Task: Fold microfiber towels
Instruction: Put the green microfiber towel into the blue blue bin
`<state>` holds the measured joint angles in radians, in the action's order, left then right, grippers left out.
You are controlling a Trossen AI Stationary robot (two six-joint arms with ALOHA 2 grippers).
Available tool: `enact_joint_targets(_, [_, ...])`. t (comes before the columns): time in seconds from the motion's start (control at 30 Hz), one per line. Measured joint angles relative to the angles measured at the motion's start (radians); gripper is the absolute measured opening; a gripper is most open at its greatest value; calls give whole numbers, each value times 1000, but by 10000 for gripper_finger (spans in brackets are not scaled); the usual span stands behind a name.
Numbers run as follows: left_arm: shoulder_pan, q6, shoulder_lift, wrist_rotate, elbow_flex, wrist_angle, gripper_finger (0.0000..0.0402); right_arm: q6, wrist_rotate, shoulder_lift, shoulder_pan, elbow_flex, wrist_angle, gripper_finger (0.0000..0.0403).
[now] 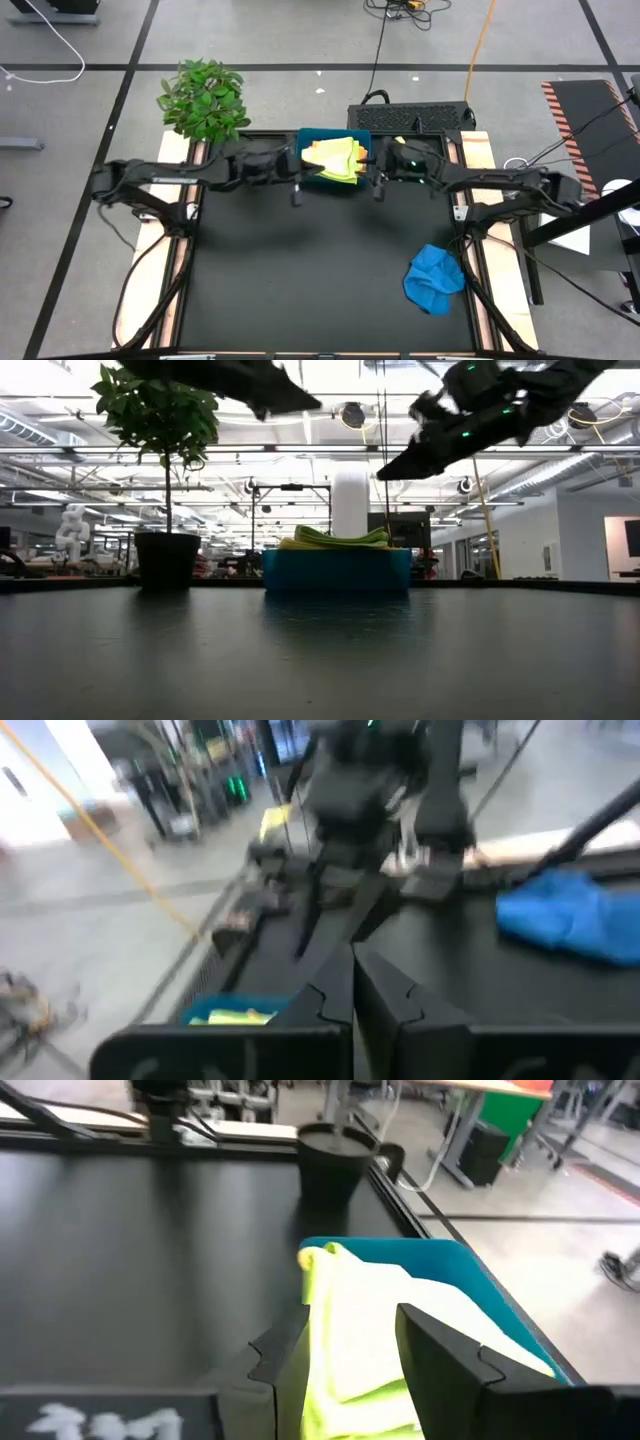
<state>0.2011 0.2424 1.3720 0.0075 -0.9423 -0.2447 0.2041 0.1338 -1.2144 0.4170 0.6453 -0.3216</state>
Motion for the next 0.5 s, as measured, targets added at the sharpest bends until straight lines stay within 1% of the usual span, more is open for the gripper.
enact_joint_targets(0.1, [-51, -33, -95, -21, 131, -116, 6, 0, 7, -86, 43, 63, 17, 141])
enact_joint_targets(0.17, [-80, -62, -144, -27, 222, -217, 4, -1, 52, -143, 76, 102, 33, 141])
enact_joint_targets(0.23, [-106, -95, -184, -57, 314, -300, 3, 0, 83, -202, 97, 147, 51, 141])
enact_joint_targets(0.3, [-133, -119, -206, -107, 391, -376, 5, 2, 106, -255, 116, 190, 76, 141])
enact_joint_targets(0.37, [-157, -137, -215, -156, 460, -437, 6, 13, 107, -306, 128, 241, 105, 141])
enact_joint_targets(0.5, [-203, -167, -203, -203, 575, -565, 2, 51, 106, -398, 149, 341, 182, 141])
